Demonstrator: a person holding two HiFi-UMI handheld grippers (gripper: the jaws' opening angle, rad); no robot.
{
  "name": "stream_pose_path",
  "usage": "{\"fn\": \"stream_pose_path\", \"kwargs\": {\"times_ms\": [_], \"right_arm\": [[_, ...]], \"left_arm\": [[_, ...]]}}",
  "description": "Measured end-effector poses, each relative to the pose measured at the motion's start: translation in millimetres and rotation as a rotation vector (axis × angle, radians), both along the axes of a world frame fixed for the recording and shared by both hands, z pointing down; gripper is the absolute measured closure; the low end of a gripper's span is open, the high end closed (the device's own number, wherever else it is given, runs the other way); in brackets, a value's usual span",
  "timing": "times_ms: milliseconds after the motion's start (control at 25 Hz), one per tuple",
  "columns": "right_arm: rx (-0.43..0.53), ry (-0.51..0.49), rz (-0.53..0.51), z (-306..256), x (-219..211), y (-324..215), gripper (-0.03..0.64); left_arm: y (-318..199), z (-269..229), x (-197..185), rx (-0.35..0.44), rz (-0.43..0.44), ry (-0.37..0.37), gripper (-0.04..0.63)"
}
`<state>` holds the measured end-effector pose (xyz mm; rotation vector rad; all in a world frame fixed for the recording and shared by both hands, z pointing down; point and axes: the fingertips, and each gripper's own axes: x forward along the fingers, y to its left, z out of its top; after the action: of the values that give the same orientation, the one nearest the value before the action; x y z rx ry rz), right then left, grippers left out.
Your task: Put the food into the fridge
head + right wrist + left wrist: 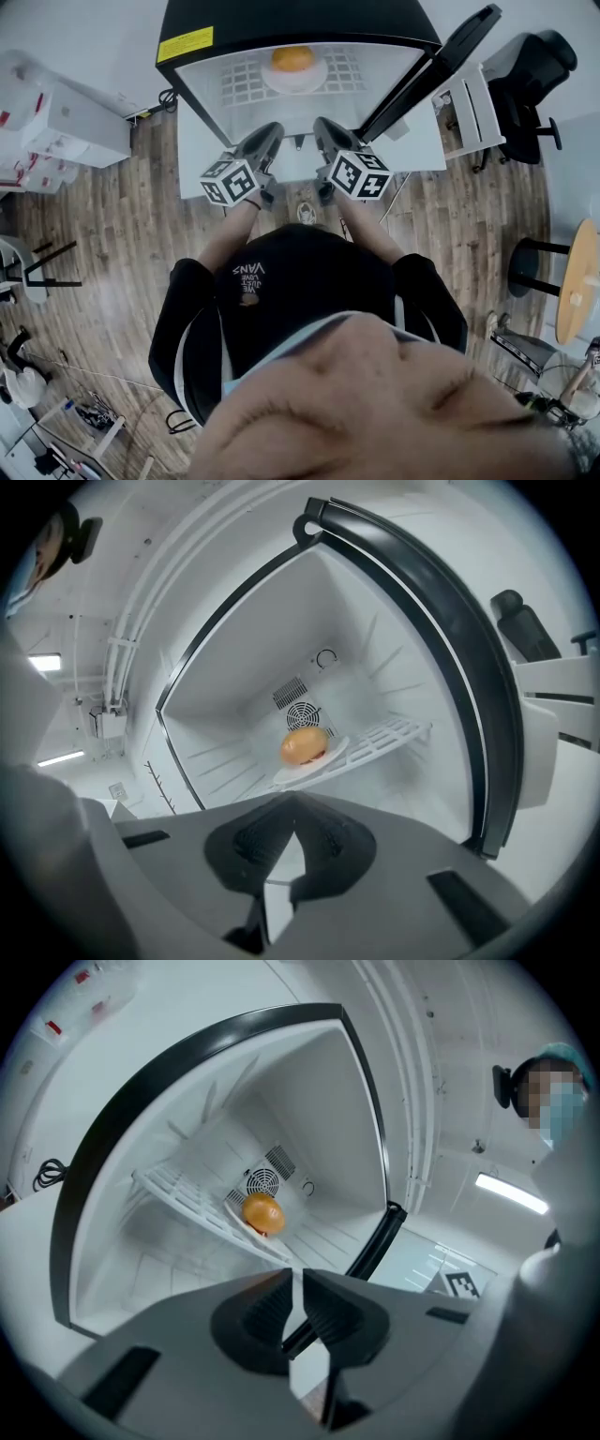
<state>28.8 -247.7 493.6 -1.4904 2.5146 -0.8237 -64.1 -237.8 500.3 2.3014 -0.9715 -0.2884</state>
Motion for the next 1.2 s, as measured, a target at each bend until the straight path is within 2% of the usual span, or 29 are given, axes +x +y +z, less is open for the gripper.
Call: {"fn": "stream_pose_path", "kwargs": {"times_ms": [1200], "right_arm": [[-0.001, 0.015, 0.061, 9.3, -3.4, 66.9, 0.604]], "left_arm": [[63.5, 10.1, -2.1, 0.002, 0.069, -0.035, 0.552]]}}
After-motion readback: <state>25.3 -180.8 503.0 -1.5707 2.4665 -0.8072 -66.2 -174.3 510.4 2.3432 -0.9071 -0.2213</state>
